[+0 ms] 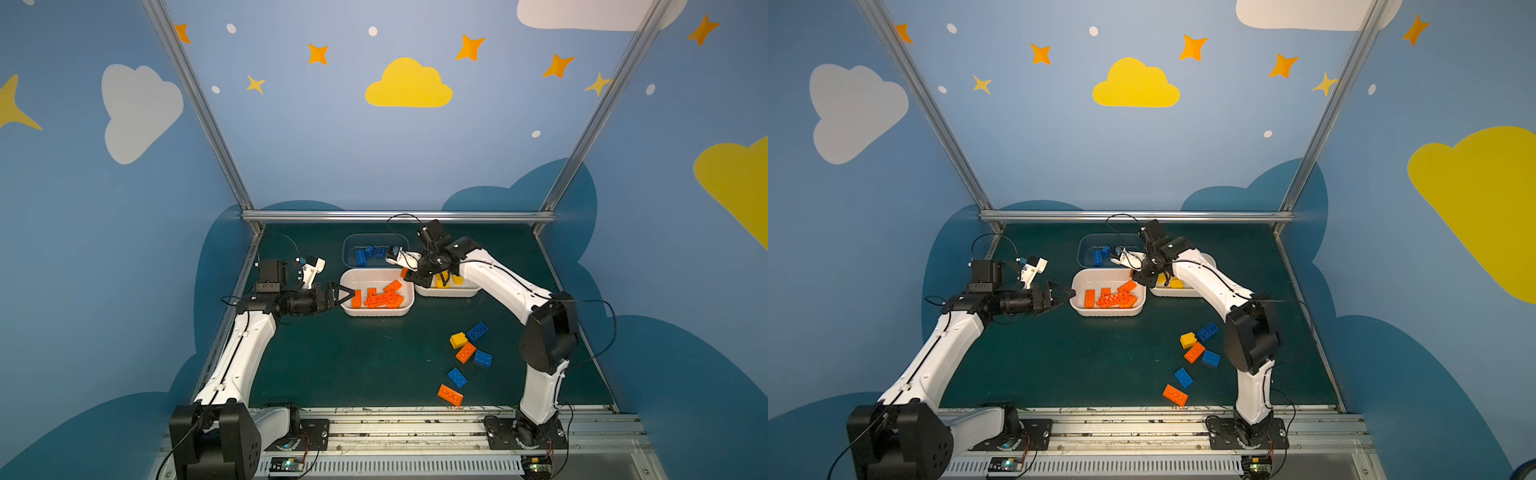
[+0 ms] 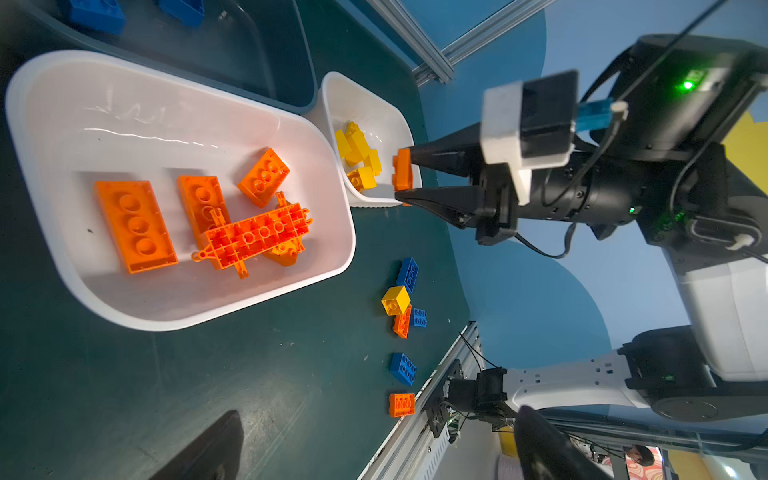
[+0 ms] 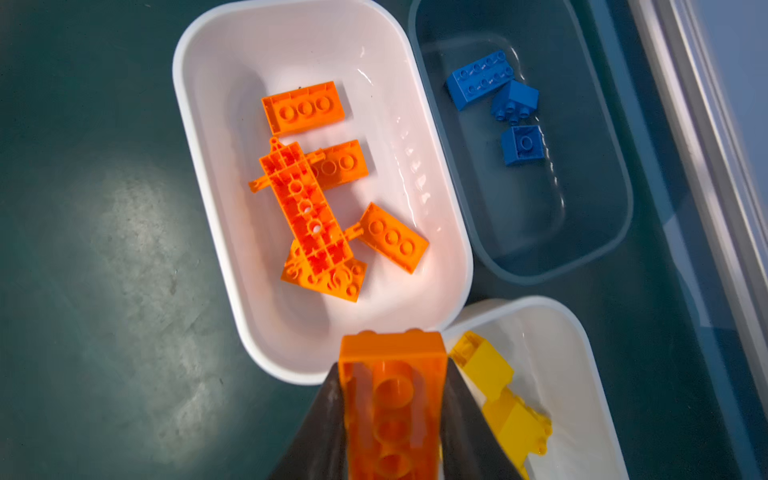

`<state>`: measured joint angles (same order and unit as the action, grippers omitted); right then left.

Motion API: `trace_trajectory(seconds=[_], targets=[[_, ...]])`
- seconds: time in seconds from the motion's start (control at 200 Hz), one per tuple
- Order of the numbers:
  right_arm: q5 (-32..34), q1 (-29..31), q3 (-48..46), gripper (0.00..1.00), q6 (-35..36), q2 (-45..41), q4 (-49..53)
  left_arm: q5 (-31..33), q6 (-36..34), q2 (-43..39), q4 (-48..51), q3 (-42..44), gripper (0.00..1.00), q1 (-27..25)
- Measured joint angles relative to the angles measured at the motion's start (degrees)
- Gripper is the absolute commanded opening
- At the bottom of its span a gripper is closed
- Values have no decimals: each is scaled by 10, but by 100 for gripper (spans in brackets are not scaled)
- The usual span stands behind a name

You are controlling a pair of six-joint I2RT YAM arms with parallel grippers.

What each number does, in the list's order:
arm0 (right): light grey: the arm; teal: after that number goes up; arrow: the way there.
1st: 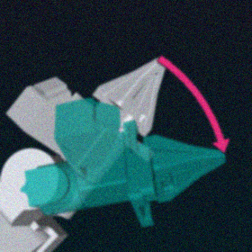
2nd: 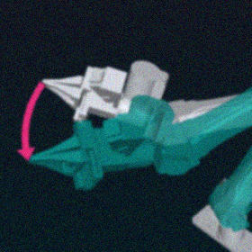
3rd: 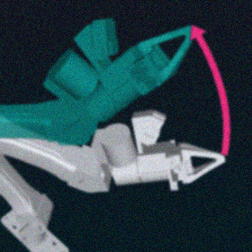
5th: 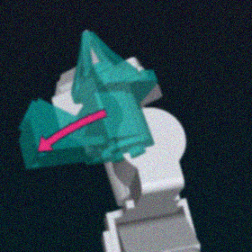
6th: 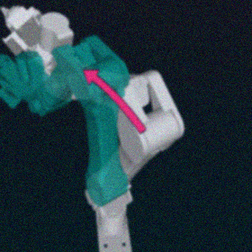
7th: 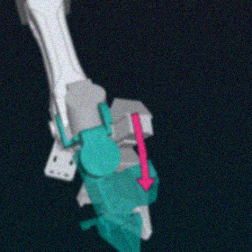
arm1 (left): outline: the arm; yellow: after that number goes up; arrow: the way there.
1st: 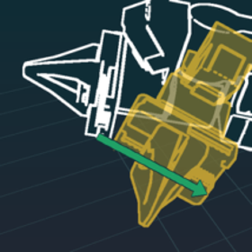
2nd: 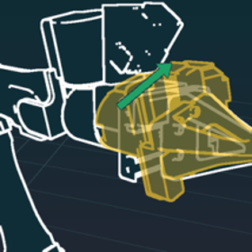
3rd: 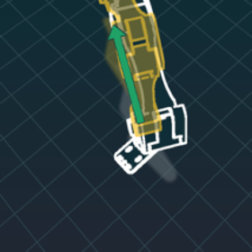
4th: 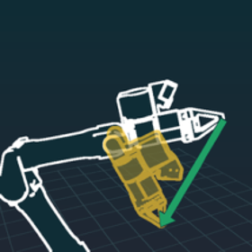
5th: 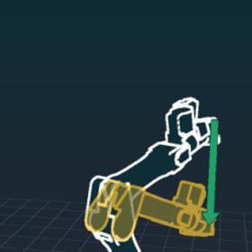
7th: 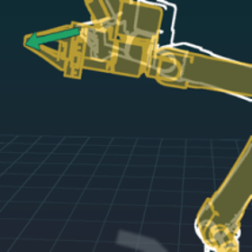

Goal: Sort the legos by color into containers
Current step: 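Carry the orange brick into the orange-brick bin and release it, then move the right gripper down to a yellow brick in the pile and grasp it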

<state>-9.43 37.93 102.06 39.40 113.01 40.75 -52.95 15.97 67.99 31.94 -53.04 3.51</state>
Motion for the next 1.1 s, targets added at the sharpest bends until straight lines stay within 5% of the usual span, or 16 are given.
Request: trace_trajectory(seconds=[0.385,0.666,0.871,1.101], targets=[[45,26,139,24,-12,193,28,-13,-13,-8,22,0,100,26],[86,28,135,56,-14,193,39,-16,-21,-17,27,6,100,32],[71,15,52,58,-47,97,41,-19,-21,-17,27,12,100,32],[47,-25,-131,59,-77,-136,45,-29,-20,-16,19,16,100,32]])
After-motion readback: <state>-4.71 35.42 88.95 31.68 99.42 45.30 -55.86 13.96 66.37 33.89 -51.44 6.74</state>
